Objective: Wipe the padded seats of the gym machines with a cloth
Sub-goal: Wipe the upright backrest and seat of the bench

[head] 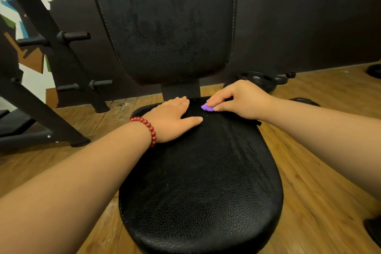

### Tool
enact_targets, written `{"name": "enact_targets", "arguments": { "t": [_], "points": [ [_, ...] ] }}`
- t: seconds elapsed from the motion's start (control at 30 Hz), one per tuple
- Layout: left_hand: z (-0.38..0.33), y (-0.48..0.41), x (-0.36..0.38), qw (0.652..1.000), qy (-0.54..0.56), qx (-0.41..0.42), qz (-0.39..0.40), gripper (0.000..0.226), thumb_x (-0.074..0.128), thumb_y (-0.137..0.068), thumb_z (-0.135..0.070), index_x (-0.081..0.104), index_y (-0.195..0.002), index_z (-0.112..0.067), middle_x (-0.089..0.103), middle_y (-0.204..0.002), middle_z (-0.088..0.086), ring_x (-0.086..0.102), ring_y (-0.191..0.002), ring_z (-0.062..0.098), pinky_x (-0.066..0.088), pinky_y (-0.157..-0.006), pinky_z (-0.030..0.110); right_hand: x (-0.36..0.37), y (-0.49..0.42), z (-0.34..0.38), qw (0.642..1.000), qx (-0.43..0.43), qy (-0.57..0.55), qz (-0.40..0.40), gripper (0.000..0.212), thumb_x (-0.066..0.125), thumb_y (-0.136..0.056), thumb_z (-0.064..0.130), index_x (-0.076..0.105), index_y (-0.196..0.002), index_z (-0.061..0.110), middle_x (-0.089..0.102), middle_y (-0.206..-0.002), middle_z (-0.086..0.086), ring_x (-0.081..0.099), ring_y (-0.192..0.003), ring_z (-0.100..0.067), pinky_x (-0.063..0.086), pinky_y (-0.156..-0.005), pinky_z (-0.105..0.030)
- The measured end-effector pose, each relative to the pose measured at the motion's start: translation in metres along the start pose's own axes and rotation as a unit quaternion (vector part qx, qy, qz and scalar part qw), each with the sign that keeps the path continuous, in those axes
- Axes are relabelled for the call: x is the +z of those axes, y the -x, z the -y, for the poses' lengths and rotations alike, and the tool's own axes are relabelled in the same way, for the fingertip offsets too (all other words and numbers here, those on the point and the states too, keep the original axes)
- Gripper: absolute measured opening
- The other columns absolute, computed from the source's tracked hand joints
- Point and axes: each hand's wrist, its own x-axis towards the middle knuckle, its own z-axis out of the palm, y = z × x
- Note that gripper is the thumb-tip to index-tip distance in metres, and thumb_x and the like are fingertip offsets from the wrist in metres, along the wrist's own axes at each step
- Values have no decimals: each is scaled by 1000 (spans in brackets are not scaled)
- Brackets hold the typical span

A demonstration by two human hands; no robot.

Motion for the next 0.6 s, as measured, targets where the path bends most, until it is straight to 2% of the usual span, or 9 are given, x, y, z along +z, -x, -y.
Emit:
{"name": "enact_targets", "arguments": {
  "t": [0.17,0.23,0.37,0.5,0.6],
  "points": [
    [0,2,5,1000,-18,11,-14,74,33,-96,-58,8,-155,-21,5,-162,-6,5,-148,11,9,-120,33,3,-19,-3,997,48,12,-57,22,67,-90,22,72,-111,25,68,-114,8,55,-100,-2,41,-87,-18],
    [-1,3,5,999,-18,24,-15,71,33,-97,-57,8,-155,-24,5,-162,-8,4,-148,9,9,-121,33,6,-22,-3,996,60,5,-65,21,67,-90,22,73,-111,24,68,-115,6,56,-104,-6,42,-91,-21],
    [-1,4,6,998,7,51,-18,68,35,-97,-55,10,-154,-28,8,-162,-8,3,-148,7,8,-121,33,6,-5,-2,997,40,-19,-63,18,71,-87,24,74,-104,29,70,-108,11,60,-102,-1,45,-93,-19],
    [0,3,7,998,-1,61,-12,67,34,-97,-54,10,-154,-27,6,-161,-13,2,-147,3,5,-119,27,5,23,-4,997,-22,-60,-39,18,75,-83,20,74,-95,34,68,-96,23,58,-94,16,40,-85,0],
    [-1,4,7,998,-10,59,-5,69,34,-97,-55,7,-154,-27,4,-161,-13,1,-147,4,6,-120,30,3,25,-8,995,-51,-74,-41,19,75,-81,16,75,-97,27,68,-97,21,59,-94,16,39,-85,0]
  ]
}}
